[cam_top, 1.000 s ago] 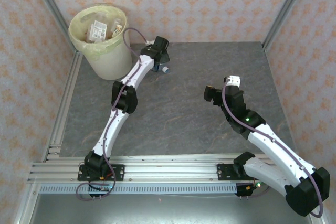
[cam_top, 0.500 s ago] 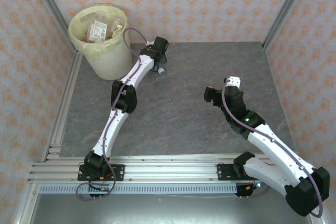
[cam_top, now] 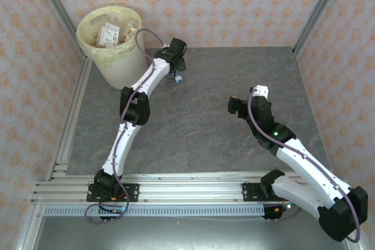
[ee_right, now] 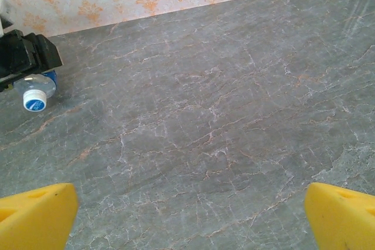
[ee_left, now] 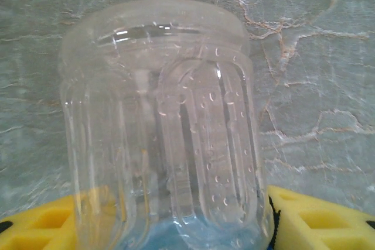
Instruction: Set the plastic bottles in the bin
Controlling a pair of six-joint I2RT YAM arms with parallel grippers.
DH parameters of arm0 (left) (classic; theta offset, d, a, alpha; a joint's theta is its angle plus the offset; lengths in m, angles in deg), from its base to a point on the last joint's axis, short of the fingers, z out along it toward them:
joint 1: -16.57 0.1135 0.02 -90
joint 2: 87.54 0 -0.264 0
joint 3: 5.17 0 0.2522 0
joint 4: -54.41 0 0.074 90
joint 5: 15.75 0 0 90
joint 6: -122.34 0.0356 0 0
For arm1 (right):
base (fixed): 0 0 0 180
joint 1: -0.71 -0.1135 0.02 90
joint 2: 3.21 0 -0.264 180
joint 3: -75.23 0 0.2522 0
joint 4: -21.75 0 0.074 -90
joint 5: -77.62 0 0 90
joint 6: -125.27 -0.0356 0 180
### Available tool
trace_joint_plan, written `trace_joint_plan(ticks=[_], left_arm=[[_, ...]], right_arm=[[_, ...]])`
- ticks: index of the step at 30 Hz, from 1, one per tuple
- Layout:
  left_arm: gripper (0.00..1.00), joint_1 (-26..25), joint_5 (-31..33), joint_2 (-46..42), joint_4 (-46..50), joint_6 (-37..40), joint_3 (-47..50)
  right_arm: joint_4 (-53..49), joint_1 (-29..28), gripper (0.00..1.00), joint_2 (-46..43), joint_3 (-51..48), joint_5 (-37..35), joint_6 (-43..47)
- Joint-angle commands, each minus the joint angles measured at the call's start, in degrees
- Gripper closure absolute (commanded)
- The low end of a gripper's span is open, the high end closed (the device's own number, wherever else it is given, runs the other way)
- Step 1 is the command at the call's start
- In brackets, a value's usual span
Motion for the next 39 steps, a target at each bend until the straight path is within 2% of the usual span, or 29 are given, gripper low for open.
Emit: trace_joint_plan(ticks=[1, 5, 11, 14, 17, 23, 28, 34, 39], left_arm=[[0.47, -1.57, -0.08, -9.33, -2.47, 2.89, 5.4], [0.47, -3.22, -0.33, -18.07, -6.19, 4.19, 13.21], [0.48, -4.38, -0.98, -29.28, -7.88, 5.81, 18.33], [0.48, -4.2, 0.76, -33.0, -7.49, 8.01, 18.37], [0.47, -3.6, 1.05, -34.95, -5.97, 10.98, 16.37], [0.47, 0.06, 1.84, -36.64, -0.18, 16.44, 10.69], [0.47, 3.01, 0.93, -41.66, -0.46, 20.57, 12.83], [0.47, 7.43, -2.54, -46.19, -3.36, 24.0, 16.35], [0.47, 12.43, -5.81, -45.24, -2.53, 26.29, 12.7]], right_arm=[[1.96, 0.43, 0.01, -1.77, -1.44, 5.33, 0.91], [4.63, 0.43, 0.01, -1.85, -2.25, 9.8, 0.8], [9.01, 0.43, 0.01, -2.05, -2.35, 13.0, 0.18], [10.04, 0.4, 0.01, -2.05, -2.17, 11.21, -0.04], [11.28, 0.43, 0.01, -2.43, -2.08, 12.65, 0.32], [15.26, 0.43, 0.01, -4.34, -2.84, 21.35, 1.98], [22.3, 0.36, 0.01, -6.47, -5.44, 28.04, 3.96], [25.26, 0.34, 0.01, -6.35, -5.35, 30.64, 5.42], [25.27, 0.29, 0.01, -5.58, -4.93, 30.76, 5.97]])
